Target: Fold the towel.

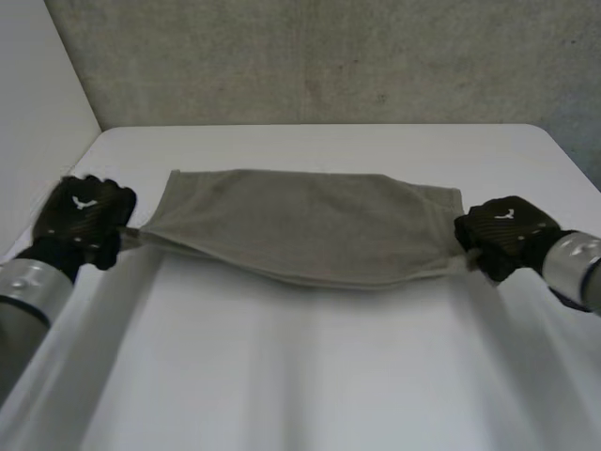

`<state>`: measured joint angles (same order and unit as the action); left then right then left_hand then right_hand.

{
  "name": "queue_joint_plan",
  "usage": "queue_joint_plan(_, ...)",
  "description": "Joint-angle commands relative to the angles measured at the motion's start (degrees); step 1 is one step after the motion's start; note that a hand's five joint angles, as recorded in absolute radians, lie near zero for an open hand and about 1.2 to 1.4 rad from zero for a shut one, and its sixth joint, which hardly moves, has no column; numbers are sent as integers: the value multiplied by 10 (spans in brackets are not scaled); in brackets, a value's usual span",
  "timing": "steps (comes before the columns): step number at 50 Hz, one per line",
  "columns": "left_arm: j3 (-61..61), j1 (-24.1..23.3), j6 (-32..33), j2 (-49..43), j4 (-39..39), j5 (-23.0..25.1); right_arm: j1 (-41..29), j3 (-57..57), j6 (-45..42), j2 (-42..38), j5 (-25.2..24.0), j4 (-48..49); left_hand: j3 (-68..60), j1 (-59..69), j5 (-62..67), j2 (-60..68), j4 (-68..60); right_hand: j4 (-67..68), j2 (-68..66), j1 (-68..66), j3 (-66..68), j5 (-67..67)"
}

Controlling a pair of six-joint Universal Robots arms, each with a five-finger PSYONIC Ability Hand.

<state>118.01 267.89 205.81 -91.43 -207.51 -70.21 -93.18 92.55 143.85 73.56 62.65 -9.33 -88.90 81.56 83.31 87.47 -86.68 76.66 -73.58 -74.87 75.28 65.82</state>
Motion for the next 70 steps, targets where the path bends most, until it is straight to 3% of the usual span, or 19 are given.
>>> queue_joint_plan(1,52,70,-4,144,49,78,79,4,-1,83,-126,-124,89,-16,-133,-75,67,33,-64,-51,47,42)
queue_joint_plan(3,57,87,-7,167,66,97,108,0,-7,112,-172,-173,89,-16,-133,-75,67,33,-64,-51,47,42)
queue_joint_plan(6,65,128,-25,218,121,137,139,-2,-26,138,-198,-205,89,-16,-133,-75,67,33,-64,-51,47,42)
queue_joint_plan(12,60,164,-59,220,136,163,176,0,-94,160,-202,-214,89,-16,-133,-75,67,33,-64,-51,47,42)
queue_joint_plan(18,48,160,-63,165,95,169,167,-7,-118,134,-198,-211,89,-16,-133,-75,67,33,-64,-51,47,42)
queue_joint_plan(20,15,133,-64,81,47,159,140,-37,-116,71,-180,-199,89,-16,-133,-75,67,33,-64,-51,47,42)
queue_joint_plan(26,-66,53,-59,-51,30,136,82,-106,-97,-18,-108,-189,89,-16,-133,-75,67,33,-64,-51,47,42)
queue_joint_plan(28,-140,19,-59,-133,36,89,44,-166,-78,-78,-57,-167,89,-16,-133,-75,67,33,-64,-51,47,42)
queue_joint_plan(34,-268,-6,-59,-266,47,11,-3,-271,-13,-184,2,-106,89,-16,-133,-75,67,33,-64,-51,47,42)
queue_joint_plan(42,-421,-59,-58,-398,88,-13,-32,-369,44,-287,41,-30,89,-16,-133,-75,67,33,-64,-51,47,42)
queue_joint_plan(49,-513,-66,-53,-469,127,-51,-51,-409,41,-351,99,30,89,-16,-133,-75,67,33,-64,-51,47,42)
queue_joint_plan(50,-526,-72,-51,-480,134,-55,-55,-413,41,-360,111,46,89,-16,-133,-75,67,-146,115,128,-132,-137)
queue_joint_plan(51,-526,-72,-51,-480,134,-55,-55,-413,41,-360,111,46,89,-16,-133,-75,67,-148,117,130,-134,-139)
queue_joint_plan(52,-535,-77,-50,-487,141,-55,-58,-414,42,-367,120,57,319,-245,-363,-304,296,-522,492,504,-509,-514)
queue_joint_plan(53,-538,-82,-48,-488,147,-56,-60,-413,42,-373,129,64,689,-616,-733,-675,667,-667,636,649,-653,-658)
queue_joint_plan(55,-539,-86,-48,-488,151,-57,-60,-414,42,-376,144,69,759,-686,-803,-745,737,-667,636,649,-653,-658)
queue_joint_plan(61,-536,-92,-52,-472,154,-63,-62,-409,55,-366,192,73,745,-671,-789,-731,723,-667,636,649,-653,-658)
queue_joint_plan(65,-525,-92,-54,-447,155,-85,-61,-387,64,-347,198,72,748,-675,-792,-734,726,-667,636,649,-653,-658)
queue_joint_plan(70,-486,-90,-58,-401,155,-115,-59,-316,82,-269,194,81,750,-676,-794,-736,728,-667,636,649,-653,-658)
